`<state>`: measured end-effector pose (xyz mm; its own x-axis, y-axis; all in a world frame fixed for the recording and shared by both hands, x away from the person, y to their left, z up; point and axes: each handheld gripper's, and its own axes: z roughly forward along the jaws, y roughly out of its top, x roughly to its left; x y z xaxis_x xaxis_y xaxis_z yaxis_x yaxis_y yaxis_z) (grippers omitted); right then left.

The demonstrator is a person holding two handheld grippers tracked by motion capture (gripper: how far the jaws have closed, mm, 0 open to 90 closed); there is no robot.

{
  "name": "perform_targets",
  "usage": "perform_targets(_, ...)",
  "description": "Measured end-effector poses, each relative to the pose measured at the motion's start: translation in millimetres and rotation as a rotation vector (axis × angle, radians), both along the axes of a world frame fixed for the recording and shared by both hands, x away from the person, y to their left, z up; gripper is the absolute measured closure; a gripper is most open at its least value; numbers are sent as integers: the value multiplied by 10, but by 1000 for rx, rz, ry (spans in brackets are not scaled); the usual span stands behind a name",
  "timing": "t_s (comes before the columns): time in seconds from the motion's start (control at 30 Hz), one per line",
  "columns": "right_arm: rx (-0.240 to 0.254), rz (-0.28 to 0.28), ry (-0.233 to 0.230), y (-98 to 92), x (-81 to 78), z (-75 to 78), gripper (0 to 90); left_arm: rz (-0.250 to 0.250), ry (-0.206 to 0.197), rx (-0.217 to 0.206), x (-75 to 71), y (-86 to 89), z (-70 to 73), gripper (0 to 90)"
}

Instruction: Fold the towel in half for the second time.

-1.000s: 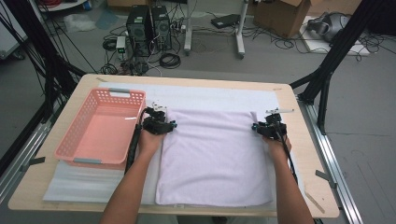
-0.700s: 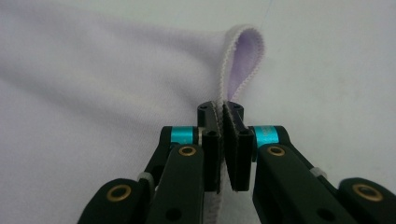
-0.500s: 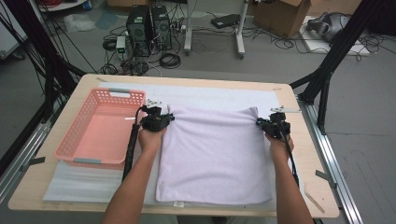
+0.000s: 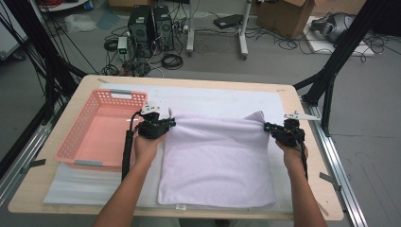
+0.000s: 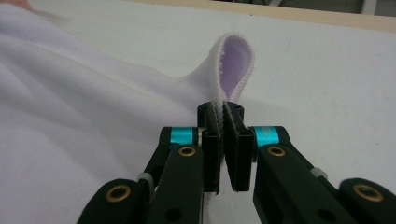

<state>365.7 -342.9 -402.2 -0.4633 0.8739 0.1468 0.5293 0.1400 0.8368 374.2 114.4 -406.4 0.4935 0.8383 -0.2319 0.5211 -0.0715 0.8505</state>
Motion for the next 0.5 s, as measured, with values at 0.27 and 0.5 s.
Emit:
perform_targets(0.27, 7, 31, -8, -70, -340, -28, 859, -66, -30, 3, -384, 13, 26, 852)
perform_targets(0.5, -8, 65, 11, -87, -645, -76, 859, -104, -37, 17, -725, 56, -49, 851)
